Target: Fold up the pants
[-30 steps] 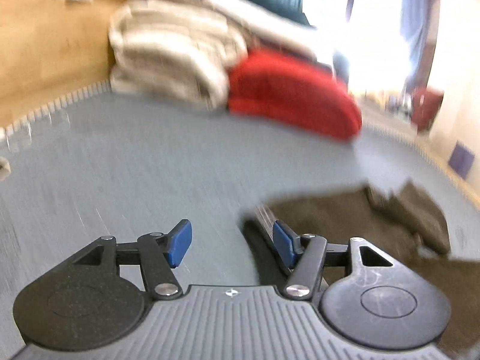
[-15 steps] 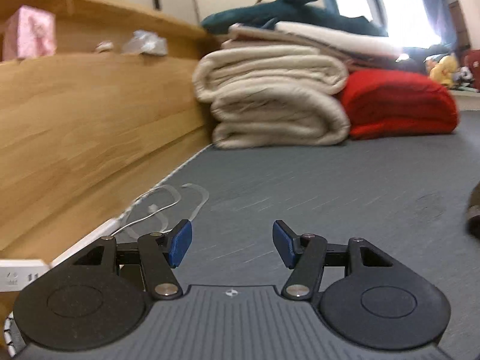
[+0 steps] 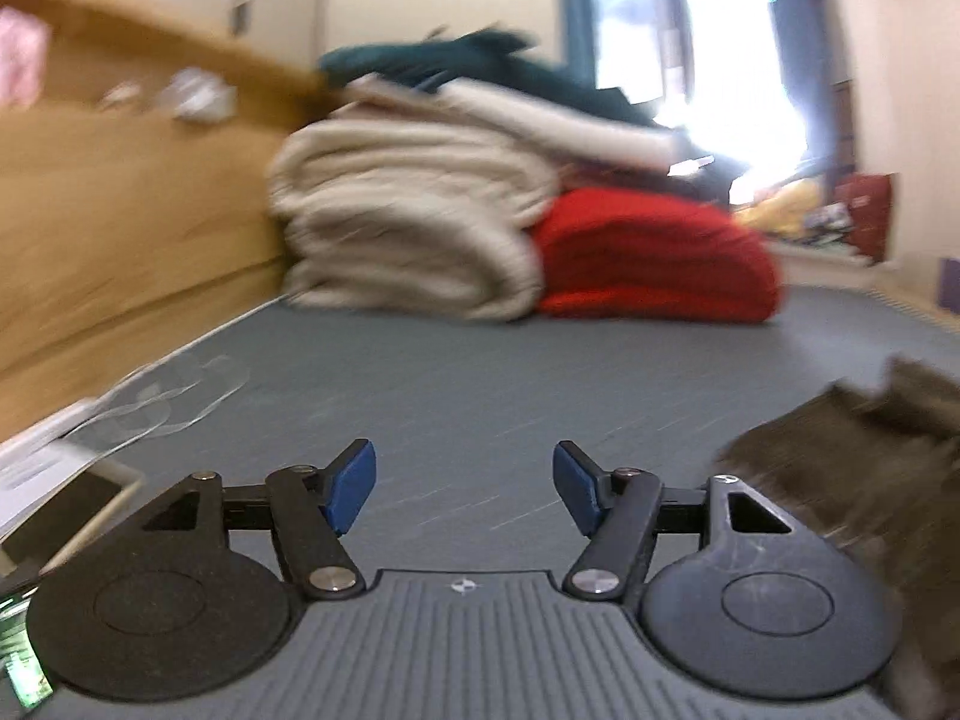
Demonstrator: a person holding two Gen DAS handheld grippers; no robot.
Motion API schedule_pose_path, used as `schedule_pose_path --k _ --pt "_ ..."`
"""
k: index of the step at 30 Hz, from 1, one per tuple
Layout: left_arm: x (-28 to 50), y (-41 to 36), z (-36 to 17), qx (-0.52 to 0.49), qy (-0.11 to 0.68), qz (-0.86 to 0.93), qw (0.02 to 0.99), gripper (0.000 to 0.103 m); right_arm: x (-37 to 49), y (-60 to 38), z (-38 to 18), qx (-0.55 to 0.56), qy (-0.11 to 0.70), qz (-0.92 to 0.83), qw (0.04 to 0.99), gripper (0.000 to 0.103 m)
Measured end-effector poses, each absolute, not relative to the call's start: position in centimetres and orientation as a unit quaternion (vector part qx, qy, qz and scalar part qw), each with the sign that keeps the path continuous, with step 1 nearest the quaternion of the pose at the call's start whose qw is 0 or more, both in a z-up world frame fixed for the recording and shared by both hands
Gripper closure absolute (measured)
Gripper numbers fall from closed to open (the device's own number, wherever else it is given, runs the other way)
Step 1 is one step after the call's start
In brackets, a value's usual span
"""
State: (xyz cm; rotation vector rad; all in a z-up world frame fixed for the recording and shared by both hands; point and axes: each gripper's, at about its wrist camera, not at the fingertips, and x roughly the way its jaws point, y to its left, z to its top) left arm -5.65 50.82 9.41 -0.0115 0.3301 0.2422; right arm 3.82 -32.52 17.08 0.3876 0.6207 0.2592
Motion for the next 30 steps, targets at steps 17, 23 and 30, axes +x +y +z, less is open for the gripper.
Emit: schedule_pose_path --k 17,23,30 --pt "-2.4 7.3 34.5 -0.168 0.115 -0.089 0.975 0.016 8.8 -31.4 16.3 0.270 0.265 0.112 0.919 0.071" --pt "-2.9 2.6 37.3 -0.156 0.105 -0.128 0.974 0.013 9.0 -31.4 16.5 0.236 0.271 0.131 0.924 0.069" --pt "2.0 5.1 24.2 -0.108 0.209 -0.093 0.967 0.071 10.7 -31.3 15.9 0.218 0.281 0.113 0.928 0.069"
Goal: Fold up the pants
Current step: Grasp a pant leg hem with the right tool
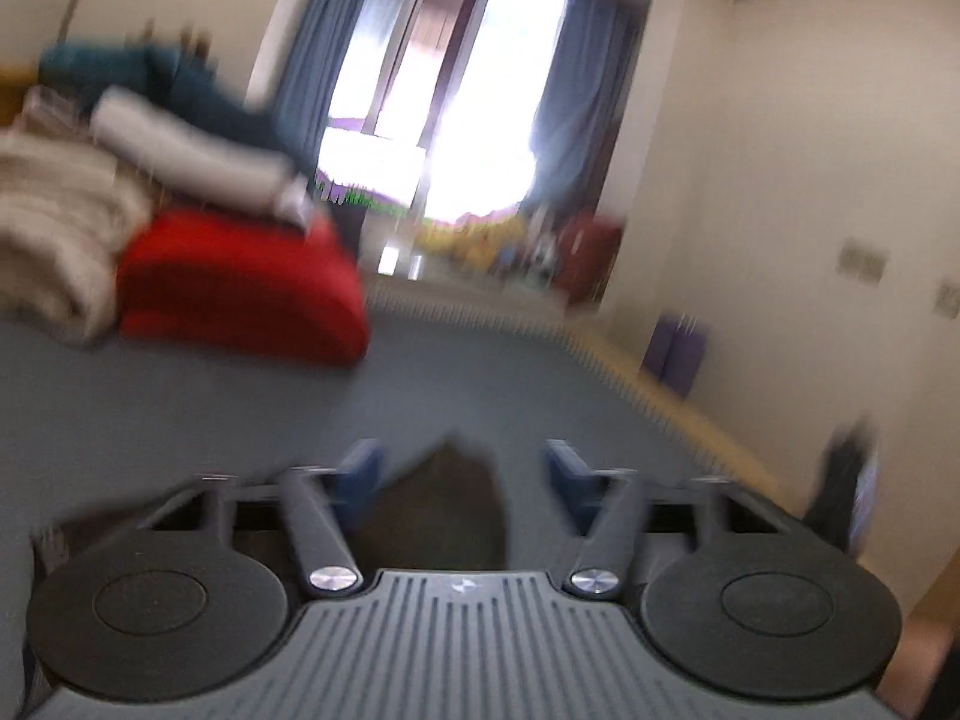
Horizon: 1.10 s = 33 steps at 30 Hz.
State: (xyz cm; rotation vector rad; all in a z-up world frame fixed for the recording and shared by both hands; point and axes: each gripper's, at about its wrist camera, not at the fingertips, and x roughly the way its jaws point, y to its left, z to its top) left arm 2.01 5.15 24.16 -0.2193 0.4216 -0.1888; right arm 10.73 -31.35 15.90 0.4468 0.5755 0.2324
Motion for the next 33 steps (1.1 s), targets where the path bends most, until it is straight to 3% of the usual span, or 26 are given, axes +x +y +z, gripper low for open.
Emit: schedule_pose_path --k 2,4,9,14,16,21,25,33 --pt "4.2 6.2 18.7 -0.093 0.255 -0.078 0.959 0.086 11.7 -30.9 15.6 0.202 0.283 0.107 0.932 0.072" --pt "5.9 7.2 12.8 -0.068 0.294 -0.051 0.952 0.087 12.7 -30.7 15.3 0.194 0.284 0.104 0.933 0.096" --pt "9.4 9.2 1.6 -0.057 0.370 -0.011 0.927 0.087 15.5 -30.7 13.5 0.216 0.310 0.093 0.921 0.095" --pt "10.1 10.0 -4.5 -0.018 0.361 -0.014 0.932 0.086 18.8 -31.2 10.8 0.265 0.350 0.075 0.895 0.093" --pt "8.5 10.1 -5.3 -0.005 0.320 -0.025 0.947 0.086 20.6 -31.1 9.5 0.269 0.365 0.076 0.888 0.093" --pt "8.9 9.7 -5.5 0.007 0.322 -0.022 0.947 0.085 25.6 -31.1 5.4 0.281 0.409 0.067 0.865 0.092" --pt "8.6 9.1 -5.5 0.025 0.317 -0.016 0.948 0.085 29.1 -31.2 1.8 0.301 0.434 0.053 0.848 0.070" --pt "8.5 7.4 -4.6 0.044 0.319 -0.013 0.947 0.085 33.4 -29.0 -4.1 0.328 0.460 0.066 0.822 0.068"
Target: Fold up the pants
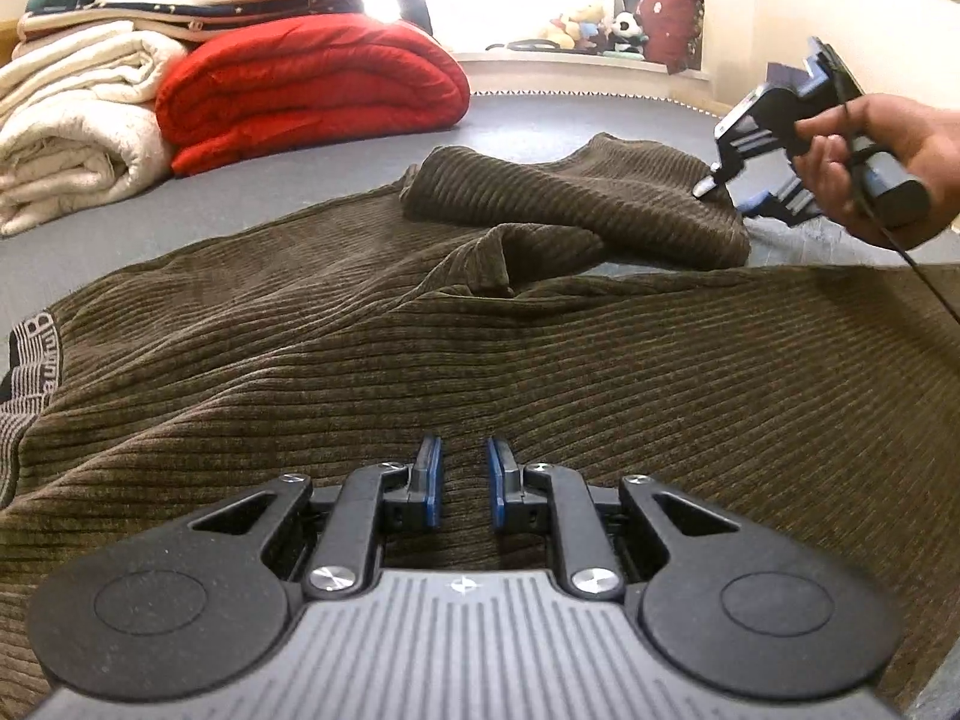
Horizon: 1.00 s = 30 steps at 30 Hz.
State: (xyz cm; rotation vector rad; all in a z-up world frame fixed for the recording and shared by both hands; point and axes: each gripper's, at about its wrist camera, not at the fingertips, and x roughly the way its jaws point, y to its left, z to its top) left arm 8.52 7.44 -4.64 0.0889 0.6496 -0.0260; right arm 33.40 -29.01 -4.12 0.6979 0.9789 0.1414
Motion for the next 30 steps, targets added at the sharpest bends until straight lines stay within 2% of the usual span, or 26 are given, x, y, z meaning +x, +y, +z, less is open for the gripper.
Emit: schedule_pose_path --k 4,5,6,7,11,15,18,19,21,22,23,28,29,30 --pt "8.5 6.8 -4.7 0.059 0.319 -0.008 0.946 0.085 34.3 -28.7 -4.6 0.347 0.435 0.080 0.827 0.070" --pt "8.5 6.7 -4.8 0.062 0.319 -0.007 0.946 0.085 34.5 -28.7 -4.6 0.358 0.433 0.086 0.823 0.074" --pt "8.4 6.6 -4.7 0.065 0.319 -0.006 0.945 0.085 34.6 -28.8 -4.6 0.362 0.432 0.091 0.821 0.085" --pt "8.4 6.4 -4.7 0.068 0.319 -0.005 0.945 0.085 34.8 -29.0 -4.4 0.364 0.428 0.095 0.822 0.090" --pt "8.4 5.7 -4.8 0.089 0.319 0.001 0.944 0.085 34.9 -30.8 -1.0 0.378 0.369 0.104 0.843 0.092" --pt "8.3 5.3 -4.8 0.095 0.319 0.004 0.943 0.085 33.5 -35.7 4.8 0.397 0.269 0.025 0.877 0.092" --pt "8.3 5.3 -4.9 0.097 0.319 0.005 0.943 0.085 31.7 -40.0 7.1 0.398 0.220 -0.063 0.889 0.092" --pt "8.3 5.1 -4.9 0.100 0.320 0.006 0.942 0.085 31.2 -40.9 7.2 0.393 0.221 -0.095 0.887 0.091" --pt "8.3 4.8 -4.8 0.109 0.321 0.009 0.941 0.085 30.4 -42.3 6.2 0.382 0.239 -0.156 0.879 0.084" --pt "8.3 4.5 -4.8 0.115 0.323 0.011 0.939 0.085 30.5 -43.0 5.1 0.385 0.256 -0.159 0.872 0.074" --pt "8.4 4.3 -4.7 0.121 0.326 0.013 0.938 0.085 30.8 -43.6 3.8 0.388 0.283 -0.144 0.865 0.071" --pt "9.5 4.4 -3.1 0.109 0.368 0.011 0.923 0.085 29.1 -47.6 -0.6 0.419 0.345 -0.173 0.822 0.071" --pt "9.8 4.6 -2.7 0.098 0.378 0.013 0.921 0.083 28.7 -48.2 -1.1 0.437 0.346 -0.178 0.811 0.071" --pt "10.0 4.7 -2.2 0.087 0.385 0.014 0.919 0.077 28.0 -49.5 -1.7 0.459 0.346 -0.181 0.798 0.071"
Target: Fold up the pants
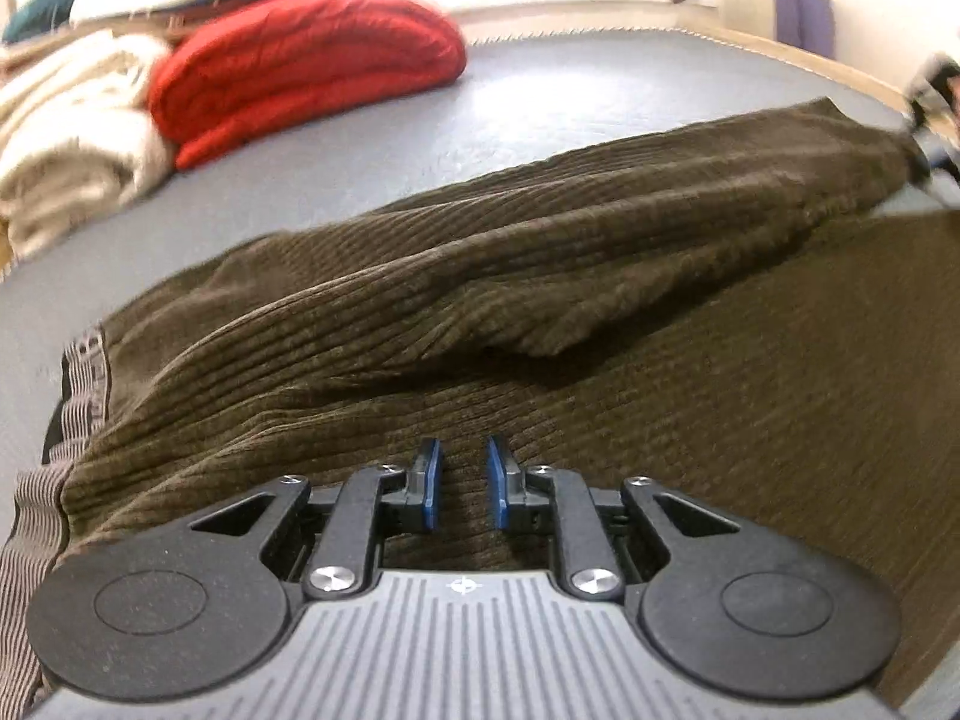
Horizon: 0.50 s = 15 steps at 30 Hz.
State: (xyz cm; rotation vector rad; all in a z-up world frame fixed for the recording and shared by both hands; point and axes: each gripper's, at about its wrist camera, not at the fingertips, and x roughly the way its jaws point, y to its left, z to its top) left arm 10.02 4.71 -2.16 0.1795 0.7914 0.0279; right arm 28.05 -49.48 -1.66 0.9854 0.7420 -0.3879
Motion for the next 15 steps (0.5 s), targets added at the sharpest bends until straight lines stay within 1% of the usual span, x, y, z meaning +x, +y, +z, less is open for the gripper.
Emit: schedule_pose_path --k 2,4,5,7,9,11,13,14,15 --pt "10.1 4.4 -0.6 0.072 0.369 0.010 0.926 0.070 26.8 -51.6 -2.4 0.480 0.341 -0.192 0.785 0.070" --pt "10.0 3.4 0.9 0.069 0.343 -0.005 0.937 0.068 25.6 -53.6 -2.7 0.472 0.325 -0.220 0.790 0.066" --pt "10.3 2.7 1.5 0.067 0.335 -0.016 0.940 0.065 25.0 -54.5 -2.9 0.471 0.317 -0.230 0.791 0.067" --pt "11.3 1.1 2.2 0.066 0.330 -0.045 0.941 0.057 24.3 -55.7 -3.6 0.484 0.305 -0.227 0.788 0.067" --pt "12.6 -0.5 2.1 0.088 0.334 -0.063 0.936 0.044 24.3 -56.2 -4.6 0.498 0.300 -0.201 0.788 0.067" --pt "14.4 -1.8 1.2 0.107 0.361 -0.078 0.923 0.036 24.4 -55.9 -4.8 0.507 0.298 -0.172 0.790 0.067" --pt "16.3 -2.5 -0.2 0.140 0.395 -0.071 0.905 0.036 25.0 -55.8 -5.5 0.528 0.302 -0.152 0.779 0.067" --pt "17.0 -2.7 -0.8 0.164 0.405 -0.057 0.898 0.038 25.3 -55.6 -5.5 0.535 0.297 -0.155 0.776 0.066" --pt "17.6 -2.6 -1.2 0.181 0.406 -0.046 0.895 0.045 25.4 -55.4 -5.6 0.539 0.292 -0.159 0.774 0.066"
